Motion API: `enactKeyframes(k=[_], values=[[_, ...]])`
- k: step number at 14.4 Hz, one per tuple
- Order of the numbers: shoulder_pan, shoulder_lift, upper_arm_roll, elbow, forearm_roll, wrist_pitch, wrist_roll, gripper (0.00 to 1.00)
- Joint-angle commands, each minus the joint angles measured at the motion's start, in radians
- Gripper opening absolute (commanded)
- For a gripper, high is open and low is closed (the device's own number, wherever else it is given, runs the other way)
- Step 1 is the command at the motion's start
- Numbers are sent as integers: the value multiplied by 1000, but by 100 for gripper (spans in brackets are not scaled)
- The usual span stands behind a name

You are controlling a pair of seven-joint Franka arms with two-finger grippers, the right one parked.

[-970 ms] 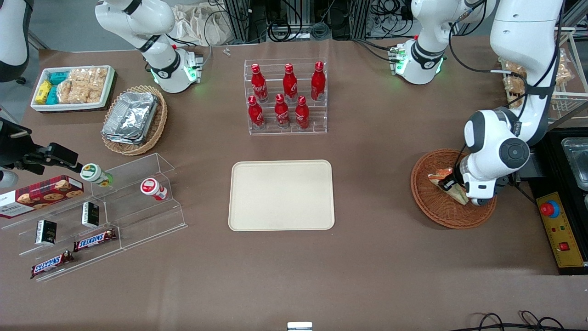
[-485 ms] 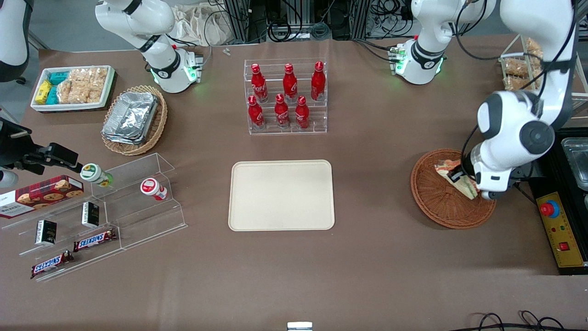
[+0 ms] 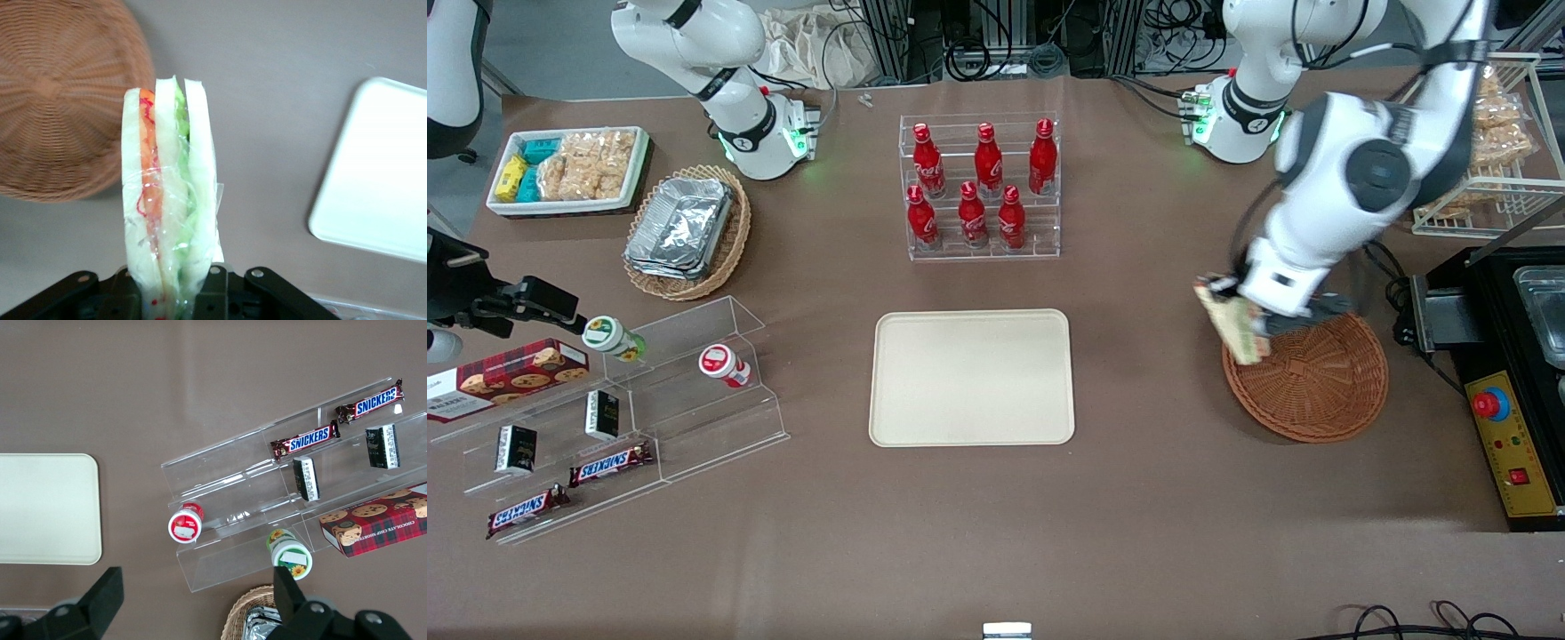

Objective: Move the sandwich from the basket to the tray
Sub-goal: 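Carry the sandwich with the left gripper over the cream tray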

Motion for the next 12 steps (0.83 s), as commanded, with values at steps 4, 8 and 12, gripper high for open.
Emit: enactKeyframes(k=[4, 8, 12], values=[[1, 220, -228, 198, 147, 38, -126, 0], [-94, 434, -279, 302, 393, 136, -341, 0], [-123, 643, -281, 434, 482, 139, -247, 0]])
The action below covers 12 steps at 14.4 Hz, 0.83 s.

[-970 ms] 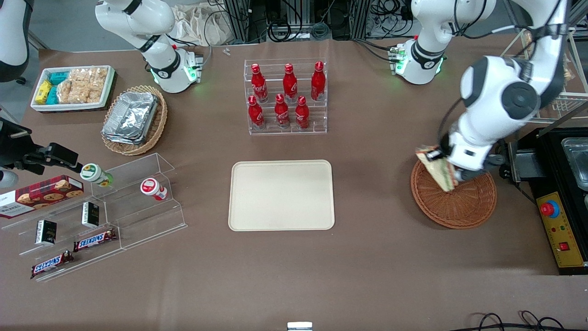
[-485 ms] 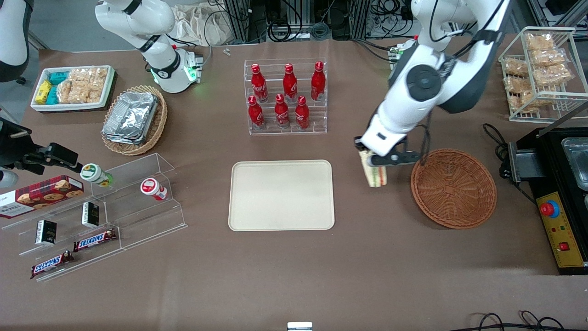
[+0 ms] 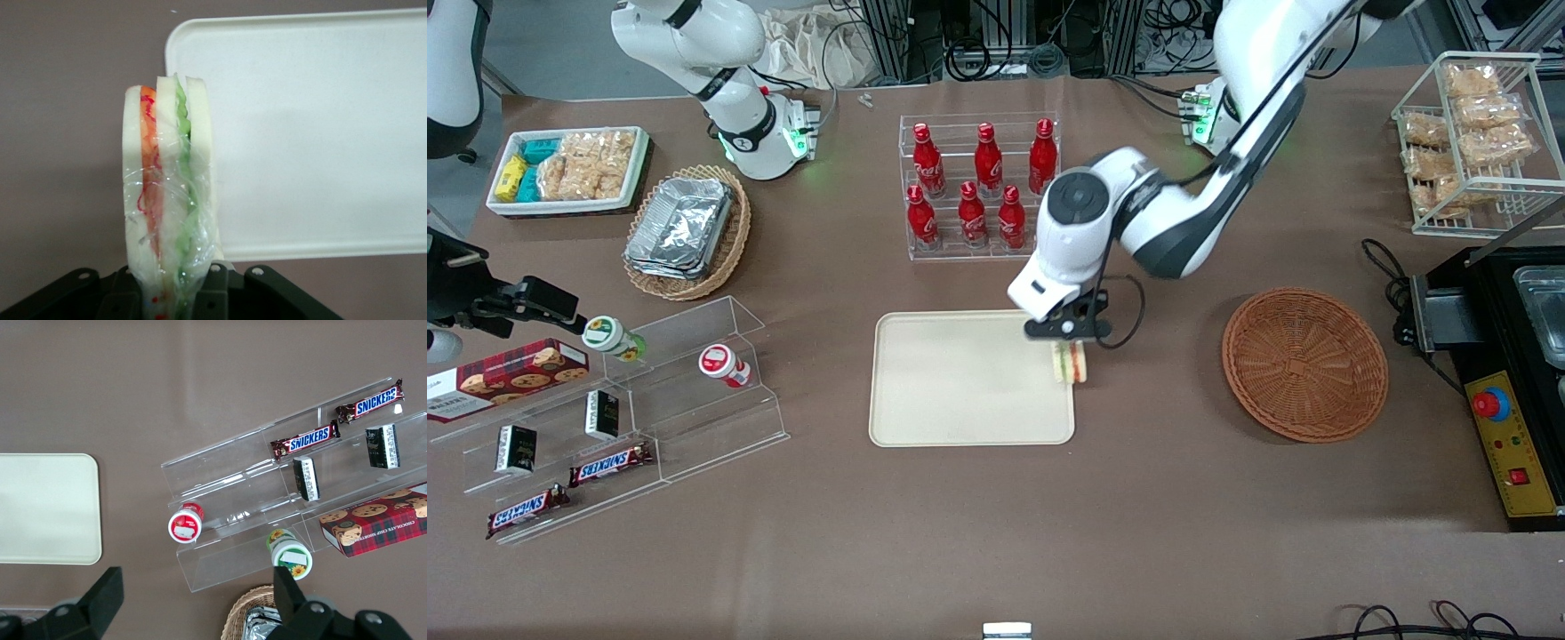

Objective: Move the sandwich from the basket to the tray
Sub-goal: 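Carry the sandwich with the left gripper over the cream tray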

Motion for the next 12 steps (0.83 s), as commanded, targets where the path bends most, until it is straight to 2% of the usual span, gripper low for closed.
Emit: enactKeyframes(k=[1, 7, 8, 9, 10, 12], values=[[-17, 164, -1, 134, 50, -3, 60, 0], [-25, 254, 3, 149, 54, 89, 48, 0], [-23, 254, 3, 149, 53, 89, 46, 24], [-23, 254, 3, 149, 53, 89, 49, 67], [-23, 254, 5, 142, 57, 89, 57, 100], [-21, 254, 5, 142, 57, 89, 63, 100]])
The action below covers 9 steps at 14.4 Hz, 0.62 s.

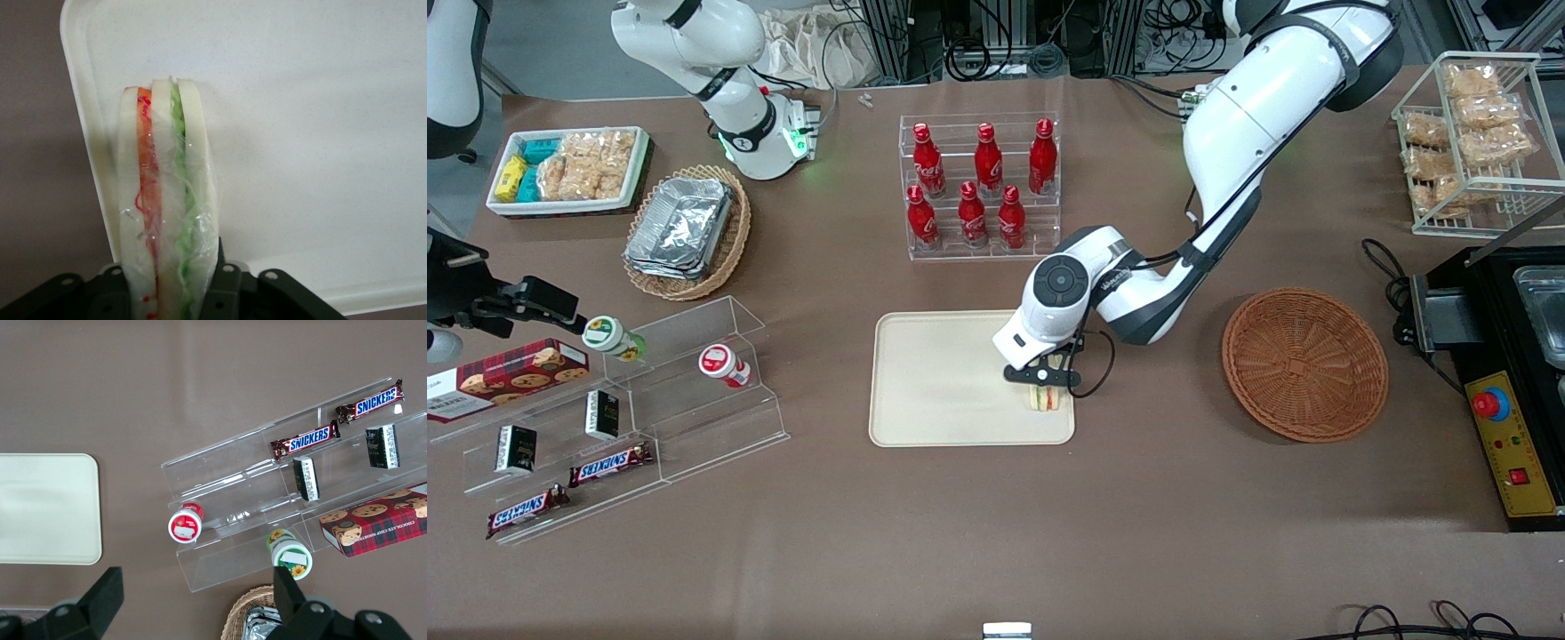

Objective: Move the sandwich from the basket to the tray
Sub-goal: 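Lower the sandwich onto the tray and open the left gripper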

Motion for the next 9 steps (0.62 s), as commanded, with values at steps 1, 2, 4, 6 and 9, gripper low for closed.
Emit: enactKeyframes(k=[1, 2, 4, 6, 9], values=[[-6, 9, 5, 15, 17, 7, 1, 100], [-6, 3, 5, 19, 16, 6, -13, 100], [-3, -56, 3, 28, 2, -45, -18, 100], [25, -156, -1, 31, -28, -172, -12, 100], [100, -309, -1, 28, -134, -229, 5, 100]])
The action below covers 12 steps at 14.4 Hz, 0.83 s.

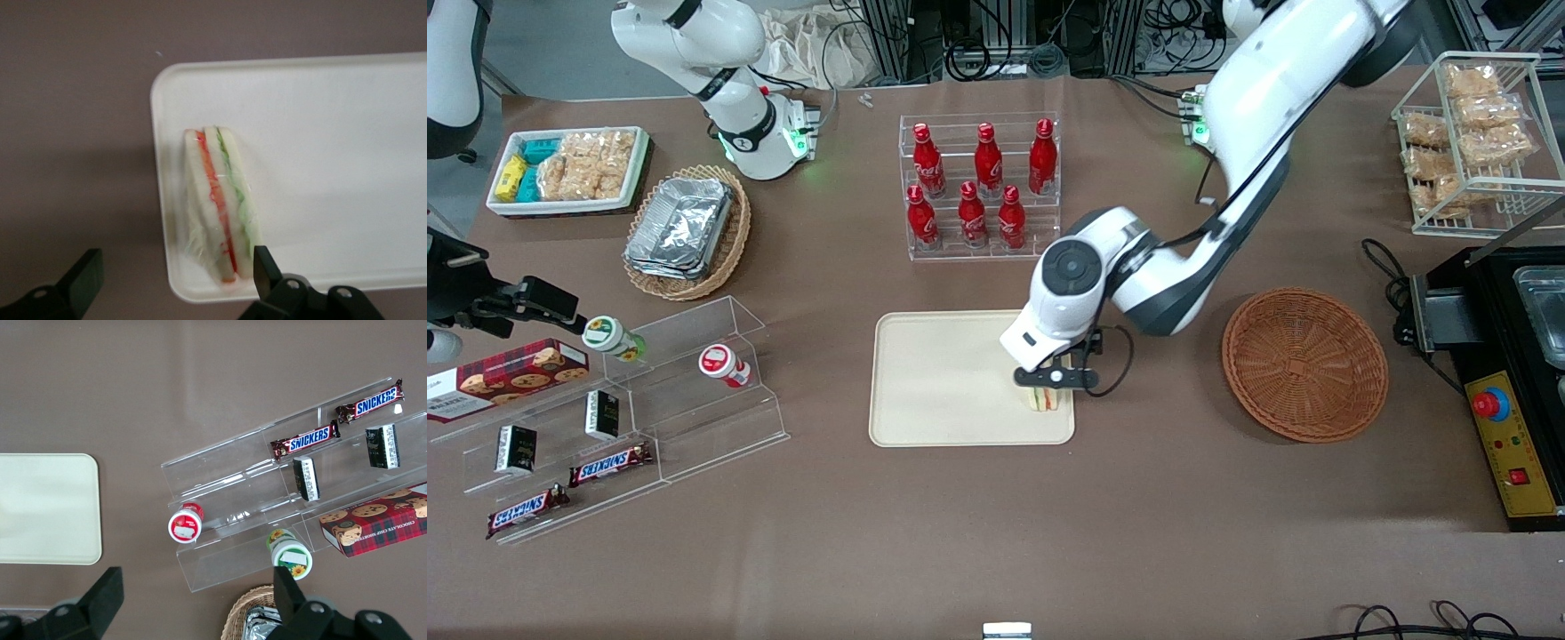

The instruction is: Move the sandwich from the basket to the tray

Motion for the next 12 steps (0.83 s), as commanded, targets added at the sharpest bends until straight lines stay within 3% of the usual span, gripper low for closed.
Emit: enactKeyframes(k=[1, 3, 7, 9, 12], values=[[64, -163, 0, -39, -61, -76, 28, 100], [124, -221, -1, -36, -69, -180, 89, 100], [263, -338, 0, -27, -216, -360, 348, 100], [328, -398, 8, -27, -241, -449, 399, 100], [321, -477, 126, -34, -247, -510, 403, 100]])
